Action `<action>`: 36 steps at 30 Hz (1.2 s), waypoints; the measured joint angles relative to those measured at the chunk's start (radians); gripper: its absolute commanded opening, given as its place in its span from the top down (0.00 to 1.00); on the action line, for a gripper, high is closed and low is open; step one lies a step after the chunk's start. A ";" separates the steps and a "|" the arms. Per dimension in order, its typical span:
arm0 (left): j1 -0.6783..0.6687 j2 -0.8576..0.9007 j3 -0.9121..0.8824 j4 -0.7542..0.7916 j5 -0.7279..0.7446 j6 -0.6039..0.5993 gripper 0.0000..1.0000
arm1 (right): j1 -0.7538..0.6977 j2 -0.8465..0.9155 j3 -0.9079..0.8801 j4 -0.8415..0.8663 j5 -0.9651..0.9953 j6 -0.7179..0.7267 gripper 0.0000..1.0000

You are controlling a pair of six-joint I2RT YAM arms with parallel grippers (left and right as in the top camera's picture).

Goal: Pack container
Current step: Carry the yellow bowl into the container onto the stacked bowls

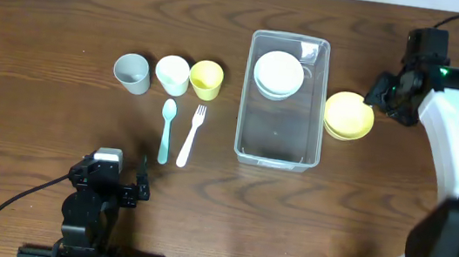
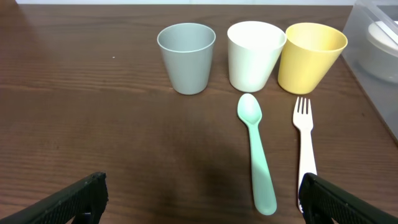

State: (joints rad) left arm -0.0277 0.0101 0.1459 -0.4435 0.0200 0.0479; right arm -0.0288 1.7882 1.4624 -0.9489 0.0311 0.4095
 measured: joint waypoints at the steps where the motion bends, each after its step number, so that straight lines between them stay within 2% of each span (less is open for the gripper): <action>1: 0.000 0.000 0.000 0.000 0.000 0.000 0.02 | -0.008 0.040 -0.001 0.003 -0.005 -0.001 0.41; 3: 0.000 0.000 0.000 0.000 0.000 0.000 0.02 | -0.017 0.113 -0.006 0.012 -0.021 -0.005 0.41; 6: 0.000 0.000 0.000 0.000 0.000 0.000 0.02 | -0.019 0.192 -0.014 0.018 -0.041 -0.013 0.46; 7: 0.000 0.000 0.000 0.000 0.000 0.000 0.02 | -0.019 0.210 -0.015 0.019 -0.046 -0.013 0.54; 8: 0.000 0.000 0.000 0.000 0.000 0.000 0.02 | -0.019 0.224 -0.016 0.019 -0.049 -0.017 0.75; 10: 0.000 0.000 0.000 0.000 0.000 0.000 0.02 | -0.019 0.251 -0.016 0.026 -0.058 -0.013 0.99; 20: 0.000 0.000 0.000 0.000 0.000 0.000 0.02 | -0.021 0.197 -0.014 0.052 -0.080 -0.011 0.99; 25: 0.000 0.000 0.000 0.000 0.000 0.000 0.02 | 0.001 -0.032 -0.006 0.056 -0.071 -0.011 0.99; 31: 0.000 0.000 0.000 0.000 0.000 0.000 0.02 | 0.158 -0.299 0.038 0.111 -0.061 -0.012 0.99; 36: 0.000 0.000 0.000 0.000 0.000 0.000 0.02 | 0.296 -0.270 0.047 0.185 -0.072 -0.015 0.99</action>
State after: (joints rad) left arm -0.0277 0.0101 0.1459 -0.4435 0.0200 0.0479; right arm 0.2676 1.5177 1.5097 -0.7639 -0.0410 0.3946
